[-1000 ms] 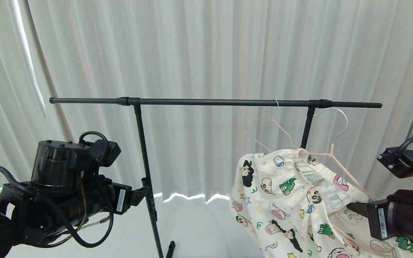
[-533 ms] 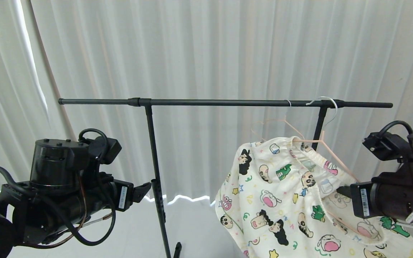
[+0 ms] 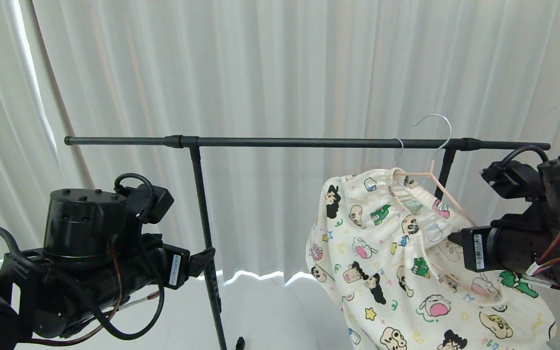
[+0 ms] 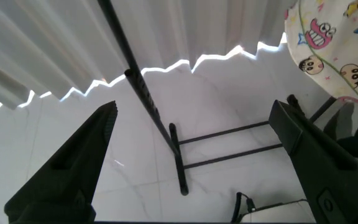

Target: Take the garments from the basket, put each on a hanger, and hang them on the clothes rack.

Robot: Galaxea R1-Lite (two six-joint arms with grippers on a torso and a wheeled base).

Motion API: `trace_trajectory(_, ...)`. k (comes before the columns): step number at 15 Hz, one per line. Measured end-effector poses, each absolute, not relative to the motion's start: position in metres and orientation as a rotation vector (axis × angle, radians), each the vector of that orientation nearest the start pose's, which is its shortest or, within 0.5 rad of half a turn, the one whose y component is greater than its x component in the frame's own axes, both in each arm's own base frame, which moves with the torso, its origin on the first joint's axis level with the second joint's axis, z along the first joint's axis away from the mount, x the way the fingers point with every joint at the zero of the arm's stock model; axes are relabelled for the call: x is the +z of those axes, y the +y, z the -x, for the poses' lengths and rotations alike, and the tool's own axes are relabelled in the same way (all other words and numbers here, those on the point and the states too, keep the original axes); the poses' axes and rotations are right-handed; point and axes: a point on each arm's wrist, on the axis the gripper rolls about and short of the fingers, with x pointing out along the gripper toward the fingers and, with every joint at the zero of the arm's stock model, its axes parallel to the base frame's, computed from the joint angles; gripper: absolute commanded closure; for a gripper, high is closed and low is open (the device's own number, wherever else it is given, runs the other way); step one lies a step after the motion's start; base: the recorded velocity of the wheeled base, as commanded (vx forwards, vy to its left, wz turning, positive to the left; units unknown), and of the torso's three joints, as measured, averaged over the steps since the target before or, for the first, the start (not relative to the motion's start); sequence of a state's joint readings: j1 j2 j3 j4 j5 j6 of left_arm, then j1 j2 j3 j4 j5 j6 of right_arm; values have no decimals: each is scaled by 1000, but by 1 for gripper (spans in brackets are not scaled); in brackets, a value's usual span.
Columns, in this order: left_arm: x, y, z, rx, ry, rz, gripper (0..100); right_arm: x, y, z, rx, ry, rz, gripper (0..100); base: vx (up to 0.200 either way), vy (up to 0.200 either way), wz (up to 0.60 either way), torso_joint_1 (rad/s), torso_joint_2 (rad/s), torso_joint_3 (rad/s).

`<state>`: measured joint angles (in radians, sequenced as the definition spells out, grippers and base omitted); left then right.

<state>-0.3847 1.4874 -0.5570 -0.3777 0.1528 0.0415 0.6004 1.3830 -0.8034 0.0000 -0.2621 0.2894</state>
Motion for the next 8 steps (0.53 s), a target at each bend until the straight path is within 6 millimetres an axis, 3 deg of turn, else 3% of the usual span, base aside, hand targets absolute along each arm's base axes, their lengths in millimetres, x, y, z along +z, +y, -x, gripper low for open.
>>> trace_trajectory(8, 152, -81, -209, -221, 521, -190, 0, 208, 116, -178, 250, 565, -5, 100, 200, 0, 0, 4, 2, 1)
